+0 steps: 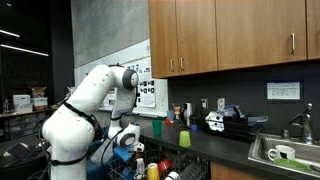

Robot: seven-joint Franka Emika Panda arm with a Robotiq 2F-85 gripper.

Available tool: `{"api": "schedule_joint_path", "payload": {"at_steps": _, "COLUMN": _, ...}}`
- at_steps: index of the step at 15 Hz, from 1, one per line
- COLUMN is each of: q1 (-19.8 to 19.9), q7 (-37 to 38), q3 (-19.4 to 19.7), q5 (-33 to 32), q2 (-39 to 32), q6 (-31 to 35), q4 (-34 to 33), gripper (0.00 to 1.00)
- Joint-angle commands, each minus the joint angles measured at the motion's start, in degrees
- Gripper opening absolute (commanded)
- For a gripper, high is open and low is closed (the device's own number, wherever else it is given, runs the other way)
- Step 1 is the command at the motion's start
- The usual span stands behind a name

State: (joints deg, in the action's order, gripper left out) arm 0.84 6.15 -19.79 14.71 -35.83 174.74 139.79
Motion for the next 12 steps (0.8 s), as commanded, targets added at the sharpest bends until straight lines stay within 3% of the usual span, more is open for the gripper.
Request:
{"api": "schedule_joint_path", "payload": {"at_steps": 1, "q1": 1.71, "q7": -0.89, "q3": -1.79, "q5": -0.24, "q2": -1.77, "q6": 0.72, "q4": -1.04, "gripper": 1.00}}
{"api": "schedule_joint_path", "payload": {"at_steps": 12, "q1": 3.00, "q7": -0.57, "q3": -3.45, "q5": 0.17, "q2": -3.21, "q6": 1.11, "q4": -2.18, "gripper": 1.00}}
